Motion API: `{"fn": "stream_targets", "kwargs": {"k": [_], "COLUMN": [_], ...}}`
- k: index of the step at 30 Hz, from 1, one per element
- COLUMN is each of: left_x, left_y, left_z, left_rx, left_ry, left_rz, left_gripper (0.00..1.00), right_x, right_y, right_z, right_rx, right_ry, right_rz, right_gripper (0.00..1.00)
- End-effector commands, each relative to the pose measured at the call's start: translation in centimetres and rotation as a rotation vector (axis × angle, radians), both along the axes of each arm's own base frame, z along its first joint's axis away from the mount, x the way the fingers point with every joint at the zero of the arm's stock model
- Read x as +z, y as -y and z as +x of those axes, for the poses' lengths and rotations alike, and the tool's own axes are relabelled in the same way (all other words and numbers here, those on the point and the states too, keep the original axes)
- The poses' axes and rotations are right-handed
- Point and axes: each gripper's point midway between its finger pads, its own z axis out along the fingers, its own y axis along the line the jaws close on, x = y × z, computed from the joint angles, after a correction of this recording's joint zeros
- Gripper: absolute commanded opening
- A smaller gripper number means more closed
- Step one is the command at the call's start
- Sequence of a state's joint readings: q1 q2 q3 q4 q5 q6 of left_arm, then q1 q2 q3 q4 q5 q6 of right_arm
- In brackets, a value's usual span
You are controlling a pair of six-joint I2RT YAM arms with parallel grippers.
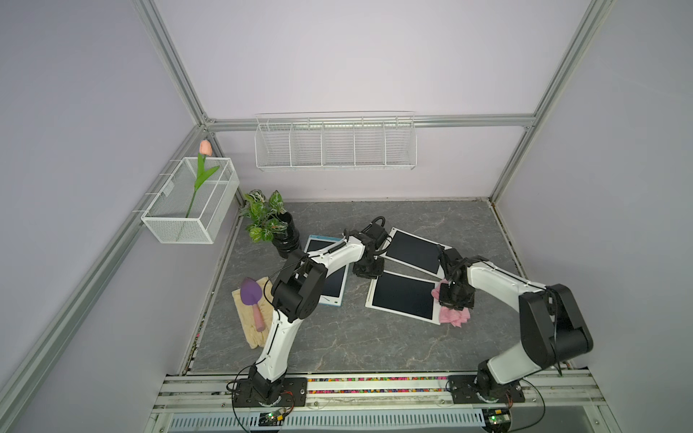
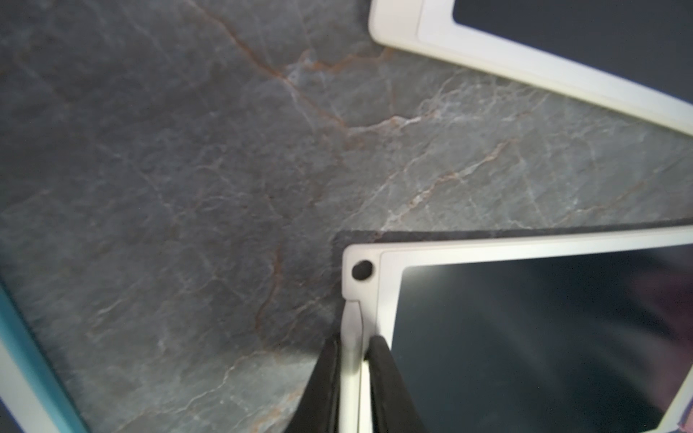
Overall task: Wipe the drawing tablet
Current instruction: Wipe the dirt from the drawing tablet.
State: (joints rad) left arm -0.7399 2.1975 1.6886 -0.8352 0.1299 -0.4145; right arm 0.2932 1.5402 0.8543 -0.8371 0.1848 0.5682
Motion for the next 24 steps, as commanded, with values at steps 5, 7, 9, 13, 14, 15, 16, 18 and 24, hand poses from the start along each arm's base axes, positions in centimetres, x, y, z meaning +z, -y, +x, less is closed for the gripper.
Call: {"fn": "stream_targets", "kwargs": {"k": [5,7,9,13,14,15,16,18,24], "left_x": [-6.9,-6.9,-6.9,-6.8,-6.7,-6.8,-6.7,-6.7,-6.9], "left_y": [-4.5,-4.5,-4.6,-4.6,-4.5,-4.6,-4.6,-4.6,-4.6], "left_z": [-3.0,-3.0,-3.0,-2.9,-2.9,-3.0,-2.9,-3.0,-3.0], "left_rx": [0.014,0.016,0.014,0.013,0.013,0.013,0.014,0.011,0.012], "left_ry": [-0.144,-0.145,-0.146,-0.143,-0.142,-0.143,-0.143,-0.142,-0.145], "left_rz": [0.216,0.218,0.219,0.220,0.219,0.220,0.219,0.222,0.223], "left_gripper": [0.18,0.18,0.18,0.18,0.18,0.18,0.18,0.18,0.18], "right_x": [2.1,1.7,0.6,-1.2,-1.3,-1.3,-1.0,-0.3,1.1], "right_y": [-6.3,-7.6,-7.7,-4.0,-2.8,-1.8,-1.2,-0.6,-6.8], "right_z": [-0.2,-0.1,-0.5,-2.8,-3.4,-4.0,-4.3,-4.7,-2.9], "right_rx": [0.127,0.127,0.117,0.069,0.046,0.027,0.021,0.034,0.147], "right_ry": [0.041,0.044,0.018,-0.039,-0.043,-0.041,-0.035,-0.027,0.023], "right_rz": [0.005,0.022,0.024,-0.014,-0.012,-0.008,-0.010,-0.022,0.010], "right_gripper": [0.07,0.07,0.07,0.07,0.07,0.07,0.07,0.07,0.07]}}
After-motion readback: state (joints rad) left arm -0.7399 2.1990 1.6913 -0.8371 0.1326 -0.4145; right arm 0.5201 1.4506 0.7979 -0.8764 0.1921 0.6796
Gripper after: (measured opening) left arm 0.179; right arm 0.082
